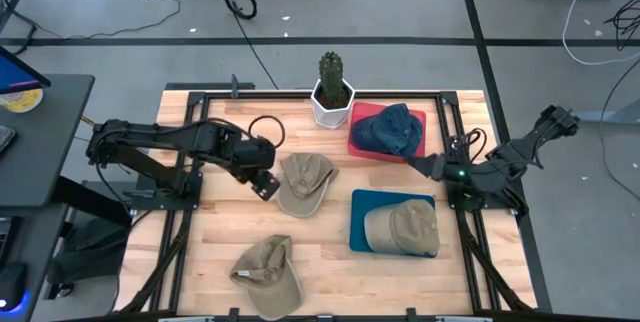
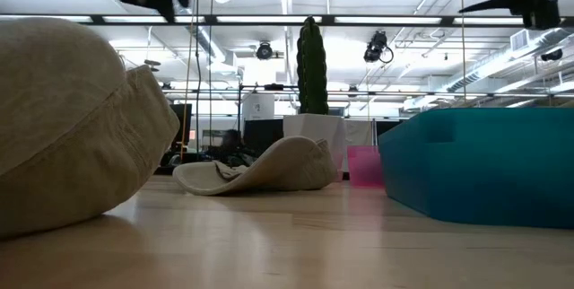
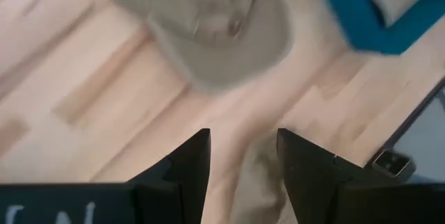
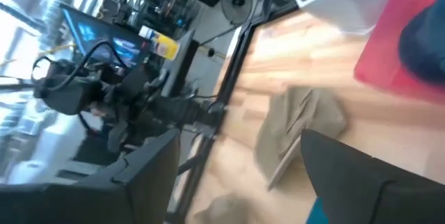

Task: Pick & Place hat
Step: Put the bottom brown cap into the blue bin

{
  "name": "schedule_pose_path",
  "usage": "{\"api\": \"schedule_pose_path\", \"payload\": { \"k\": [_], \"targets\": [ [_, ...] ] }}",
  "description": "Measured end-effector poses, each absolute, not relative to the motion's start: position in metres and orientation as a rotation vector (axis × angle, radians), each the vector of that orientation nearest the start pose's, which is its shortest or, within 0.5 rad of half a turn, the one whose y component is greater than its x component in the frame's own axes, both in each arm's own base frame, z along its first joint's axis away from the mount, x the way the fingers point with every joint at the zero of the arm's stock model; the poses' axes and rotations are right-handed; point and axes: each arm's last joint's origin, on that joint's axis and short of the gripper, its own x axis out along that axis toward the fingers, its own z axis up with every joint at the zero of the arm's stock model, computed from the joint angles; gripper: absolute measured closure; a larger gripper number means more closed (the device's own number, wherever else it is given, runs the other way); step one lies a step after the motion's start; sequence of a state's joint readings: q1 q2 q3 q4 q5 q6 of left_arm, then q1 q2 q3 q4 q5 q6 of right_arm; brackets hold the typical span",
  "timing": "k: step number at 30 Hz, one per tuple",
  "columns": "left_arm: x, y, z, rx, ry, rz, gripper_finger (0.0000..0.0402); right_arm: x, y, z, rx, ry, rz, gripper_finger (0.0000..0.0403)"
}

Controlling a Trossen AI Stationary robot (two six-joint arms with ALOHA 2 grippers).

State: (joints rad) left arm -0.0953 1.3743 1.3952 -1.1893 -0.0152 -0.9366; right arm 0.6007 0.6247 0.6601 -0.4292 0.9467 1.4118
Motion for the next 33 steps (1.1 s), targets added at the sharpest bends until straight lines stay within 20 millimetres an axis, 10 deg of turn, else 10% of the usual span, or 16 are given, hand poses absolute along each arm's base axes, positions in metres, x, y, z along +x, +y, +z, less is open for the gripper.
{"api": "schedule_pose_path", "payload": {
  "k": [16,33],
  "targets": [
    [0.238,-0.056,0.261,-0.898,1.360,0.423,0.0232,0.132,0.059,0.284,0.989,0.129,-0.444,0.0104],
    [0.227,-0.075,0.174,-0.769,1.267,0.164,0.0231,0.137,0.054,0.283,0.950,0.196,-0.411,0.0104]
  ]
}}
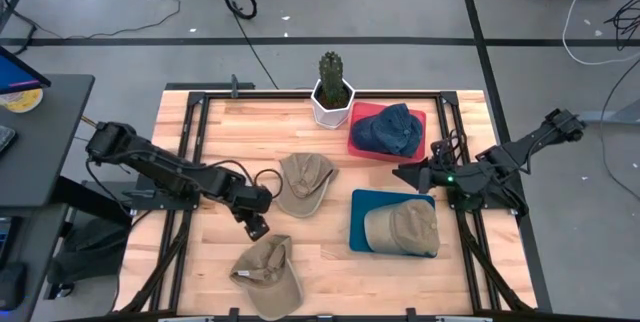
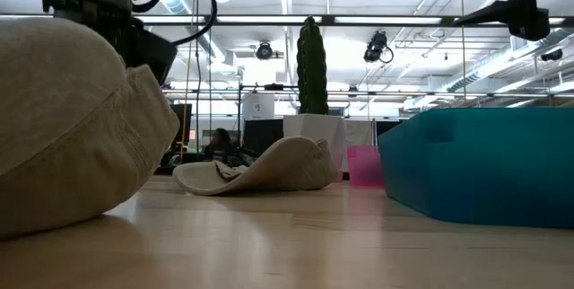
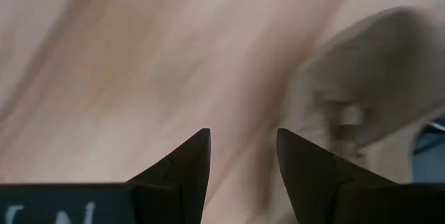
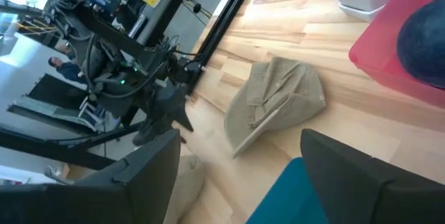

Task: Pick & Place hat
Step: Put the bottom brown cap into the blue bin

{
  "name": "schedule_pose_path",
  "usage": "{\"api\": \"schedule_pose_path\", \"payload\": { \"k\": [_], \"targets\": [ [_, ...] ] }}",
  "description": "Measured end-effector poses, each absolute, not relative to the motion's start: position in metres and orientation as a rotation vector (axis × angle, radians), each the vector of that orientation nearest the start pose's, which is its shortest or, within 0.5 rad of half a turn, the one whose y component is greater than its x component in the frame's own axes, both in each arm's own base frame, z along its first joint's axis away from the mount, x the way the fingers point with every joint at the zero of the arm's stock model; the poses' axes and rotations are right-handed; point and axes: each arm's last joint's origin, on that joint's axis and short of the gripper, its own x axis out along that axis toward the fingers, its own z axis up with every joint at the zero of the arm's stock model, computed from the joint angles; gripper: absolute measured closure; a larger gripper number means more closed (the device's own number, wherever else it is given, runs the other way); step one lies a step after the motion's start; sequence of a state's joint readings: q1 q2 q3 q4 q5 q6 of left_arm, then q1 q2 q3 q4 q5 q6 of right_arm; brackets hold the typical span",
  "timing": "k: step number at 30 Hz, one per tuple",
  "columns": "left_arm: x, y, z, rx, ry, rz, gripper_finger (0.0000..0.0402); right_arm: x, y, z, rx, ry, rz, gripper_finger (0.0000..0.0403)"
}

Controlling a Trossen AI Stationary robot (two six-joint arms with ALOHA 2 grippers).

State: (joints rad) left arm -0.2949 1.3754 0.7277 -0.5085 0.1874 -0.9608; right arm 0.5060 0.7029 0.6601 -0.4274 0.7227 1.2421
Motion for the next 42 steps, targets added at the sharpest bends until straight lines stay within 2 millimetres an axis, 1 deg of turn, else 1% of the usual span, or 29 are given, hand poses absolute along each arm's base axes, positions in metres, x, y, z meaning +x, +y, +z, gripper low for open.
{"api": "schedule_pose_path", "payload": {
  "k": [4,9,12,15,18,20,23,29,32,42],
  "targets": [
    [0.231,-0.083,0.170,-0.760,1.169,0.049,0.0231,0.137,0.053,0.283,0.960,0.190,-0.418,0.0104],
    [0.224,-0.083,0.160,-0.784,1.195,0.071,0.0231,0.139,0.052,0.285,0.986,0.173,-0.416,0.0104],
    [0.218,-0.081,0.147,-0.854,1.204,0.070,0.0231,0.139,0.051,0.285,0.988,0.169,-0.419,0.0104],
    [0.214,-0.081,0.137,-0.963,1.188,0.021,0.0231,0.139,0.051,0.285,1.003,0.166,-0.420,0.0104],
    [0.210,-0.083,0.132,-1.028,1.170,-0.025,0.0228,0.139,0.052,0.285,1.011,0.172,-0.413,0.0104],
    [0.208,-0.084,0.129,-1.045,1.184,-0.017,0.0220,0.139,0.052,0.285,1.016,0.176,-0.412,0.0104],
    [0.208,-0.085,0.130,-1.063,1.172,-0.023,0.0196,0.140,0.053,0.284,1.027,0.182,-0.414,0.0104],
    [0.212,-0.086,0.133,-1.073,1.132,-0.058,0.0134,0.144,0.055,0.281,1.031,0.198,-0.419,0.0104],
    [0.212,-0.086,0.133,-1.056,1.130,-0.078,0.0115,0.147,0.056,0.279,1.034,0.206,-0.426,0.0104],
    [0.212,-0.086,0.133,-0.972,1.114,-0.117,0.0109,0.155,0.061,0.275,1.055,0.216,-0.424,0.0104]
  ]
}}
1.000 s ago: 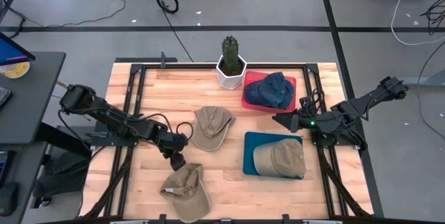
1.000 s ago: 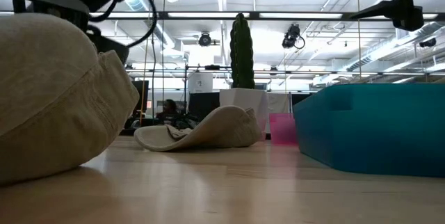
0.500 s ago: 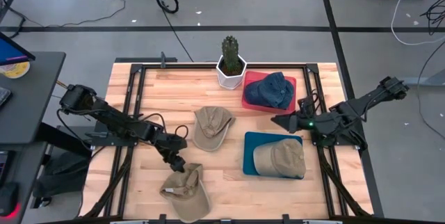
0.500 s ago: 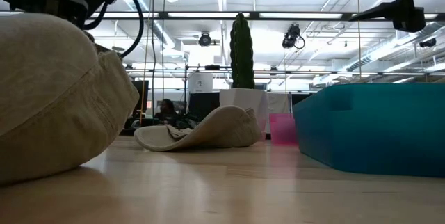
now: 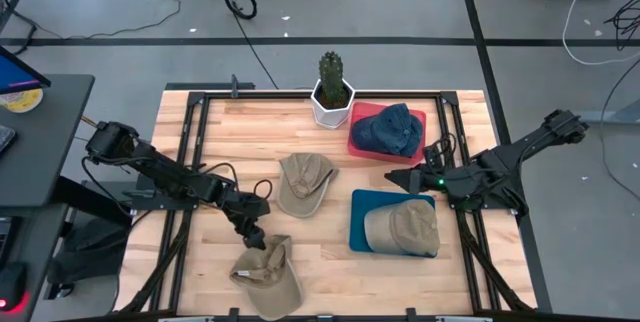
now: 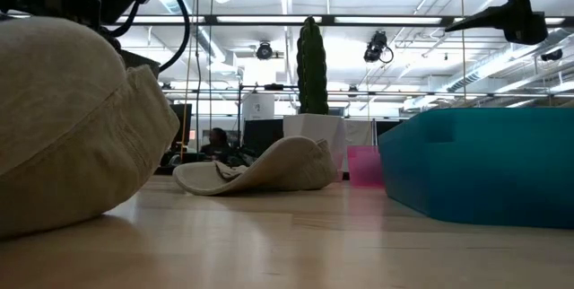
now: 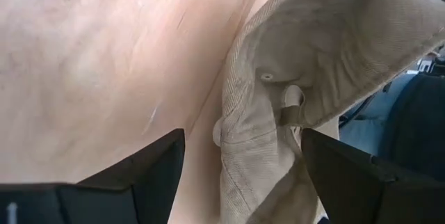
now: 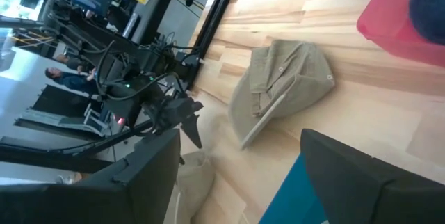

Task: Pick & Place hat
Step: Put the bottom brown cap into the blue bin

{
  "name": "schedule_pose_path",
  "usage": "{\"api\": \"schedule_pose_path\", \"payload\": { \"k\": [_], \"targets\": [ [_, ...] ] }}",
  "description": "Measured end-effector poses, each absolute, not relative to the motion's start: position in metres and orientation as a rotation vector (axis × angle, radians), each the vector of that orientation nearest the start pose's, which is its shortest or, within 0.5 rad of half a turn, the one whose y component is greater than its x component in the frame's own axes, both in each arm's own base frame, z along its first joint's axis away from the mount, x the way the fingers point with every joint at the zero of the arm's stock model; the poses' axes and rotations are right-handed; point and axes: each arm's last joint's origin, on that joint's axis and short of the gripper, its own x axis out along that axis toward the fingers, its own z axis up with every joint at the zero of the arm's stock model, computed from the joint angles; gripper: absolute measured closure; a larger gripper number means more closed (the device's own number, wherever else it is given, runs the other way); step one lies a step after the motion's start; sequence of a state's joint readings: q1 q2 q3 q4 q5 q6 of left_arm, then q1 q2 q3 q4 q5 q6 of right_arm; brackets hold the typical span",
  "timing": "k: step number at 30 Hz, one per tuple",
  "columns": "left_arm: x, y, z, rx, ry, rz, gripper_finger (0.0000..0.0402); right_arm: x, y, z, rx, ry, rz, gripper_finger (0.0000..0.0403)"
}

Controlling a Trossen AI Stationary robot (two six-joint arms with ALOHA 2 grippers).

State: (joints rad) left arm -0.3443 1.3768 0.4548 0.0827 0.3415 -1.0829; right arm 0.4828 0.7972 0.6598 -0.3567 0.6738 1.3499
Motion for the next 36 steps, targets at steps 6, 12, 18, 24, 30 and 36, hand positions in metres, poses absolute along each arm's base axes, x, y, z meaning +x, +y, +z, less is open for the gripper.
{"api": "schedule_pose_path", "payload": {
  "k": [6,12,18,24,30,36],
  "targets": [
    [0.212,-0.097,0.125,-0.929,1.138,-0.156,0.0109,0.159,0.063,0.274,1.056,0.218,-0.422,0.0104],
    [0.213,-0.104,0.119,-0.914,1.152,-0.181,0.0124,0.160,0.063,0.274,1.060,0.216,-0.421,0.0104],
    [0.213,-0.103,0.118,-0.882,1.139,-0.168,0.0216,0.160,0.063,0.274,1.060,0.216,-0.422,0.0104],
    [0.214,-0.103,0.118,-0.852,1.123,-0.185,0.0367,0.160,0.063,0.274,1.053,0.217,-0.421,0.0104],
    [0.224,-0.107,0.130,-0.860,1.077,-0.204,0.0390,0.160,0.063,0.274,1.052,0.217,-0.421,0.0104],
    [0.245,-0.110,0.156,-0.847,0.982,-0.259,0.0393,0.160,0.063,0.274,1.057,0.216,-0.422,0.0104]
  ]
}}
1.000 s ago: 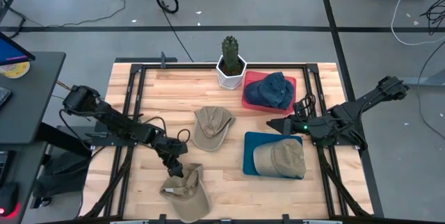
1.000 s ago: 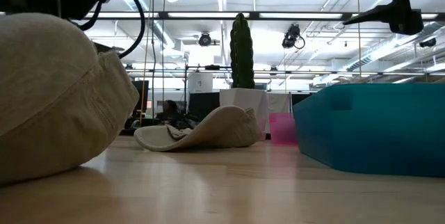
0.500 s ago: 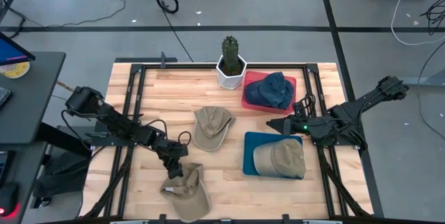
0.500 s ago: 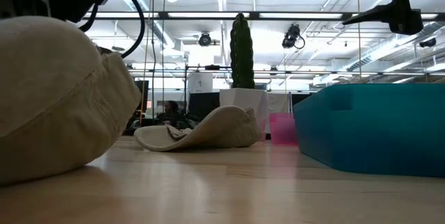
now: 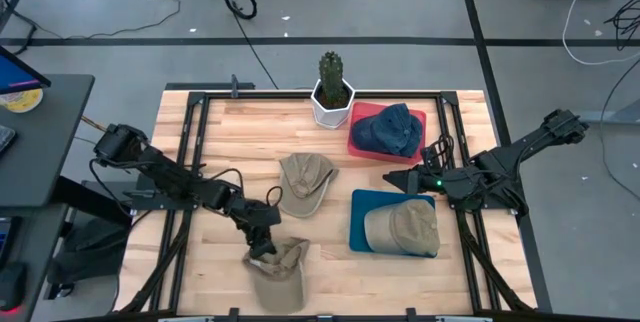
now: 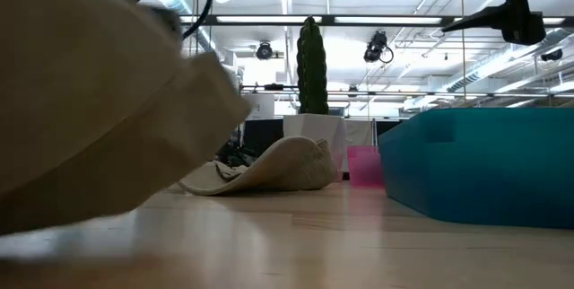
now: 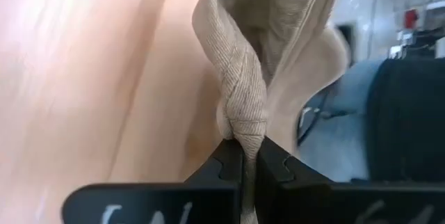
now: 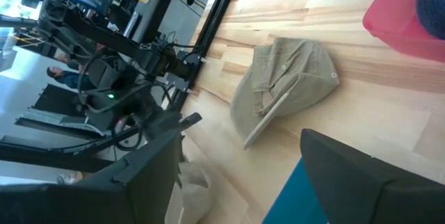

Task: Pick & Place hat
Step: Put the bottom brown cap into the blue bin

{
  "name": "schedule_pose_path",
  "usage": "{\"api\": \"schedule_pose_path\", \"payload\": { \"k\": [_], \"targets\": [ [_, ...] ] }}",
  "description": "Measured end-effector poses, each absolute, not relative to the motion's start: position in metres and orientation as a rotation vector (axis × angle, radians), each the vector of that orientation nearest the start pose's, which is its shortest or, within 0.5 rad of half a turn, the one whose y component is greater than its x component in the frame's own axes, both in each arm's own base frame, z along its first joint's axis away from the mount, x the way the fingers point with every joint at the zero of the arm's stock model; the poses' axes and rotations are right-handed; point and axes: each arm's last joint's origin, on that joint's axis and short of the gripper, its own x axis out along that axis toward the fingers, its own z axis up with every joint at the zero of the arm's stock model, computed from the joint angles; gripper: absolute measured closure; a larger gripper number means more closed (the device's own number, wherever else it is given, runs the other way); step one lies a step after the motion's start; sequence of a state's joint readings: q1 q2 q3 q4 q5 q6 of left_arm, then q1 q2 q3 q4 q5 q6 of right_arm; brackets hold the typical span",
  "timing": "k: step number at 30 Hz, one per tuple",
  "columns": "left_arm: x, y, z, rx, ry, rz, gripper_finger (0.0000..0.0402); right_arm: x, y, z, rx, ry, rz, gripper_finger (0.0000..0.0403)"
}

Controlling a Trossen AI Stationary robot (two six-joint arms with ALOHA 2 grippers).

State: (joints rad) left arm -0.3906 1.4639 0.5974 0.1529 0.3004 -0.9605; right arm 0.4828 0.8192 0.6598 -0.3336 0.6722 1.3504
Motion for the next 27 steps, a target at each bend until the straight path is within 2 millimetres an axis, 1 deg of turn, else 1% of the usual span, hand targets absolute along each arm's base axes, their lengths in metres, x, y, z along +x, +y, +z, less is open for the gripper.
{"api": "schedule_pose_path", "payload": {
  "k": [3,6,10,15,20,24,27],
  "targets": [
    [0.257,-0.109,0.171,-0.819,0.953,-0.269,0.0393,0.160,0.063,0.274,1.059,0.215,-0.421,0.0104],
    [0.264,-0.106,0.185,-0.722,1.001,-0.248,0.0393,0.160,0.063,0.274,1.059,0.215,-0.421,0.0104],
    [0.265,-0.098,0.202,-0.536,1.133,-0.186,0.0393,0.160,0.063,0.274,1.059,0.215,-0.421,0.0104],
    [0.265,-0.082,0.233,-0.347,1.242,-0.095,0.0394,0.160,0.064,0.274,1.063,0.217,-0.418,0.0104],
    [0.271,-0.064,0.281,-0.222,1.237,-0.038,0.0394,0.160,0.064,0.274,1.064,0.222,-0.413,0.0104],
    [0.274,-0.049,0.329,-0.166,1.154,0.019,0.0394,0.160,0.064,0.274,1.065,0.221,-0.413,0.0104],
    [0.275,-0.041,0.369,-0.164,1.041,0.034,0.0394,0.160,0.064,0.274,1.065,0.221,-0.413,0.0104]
  ]
}}
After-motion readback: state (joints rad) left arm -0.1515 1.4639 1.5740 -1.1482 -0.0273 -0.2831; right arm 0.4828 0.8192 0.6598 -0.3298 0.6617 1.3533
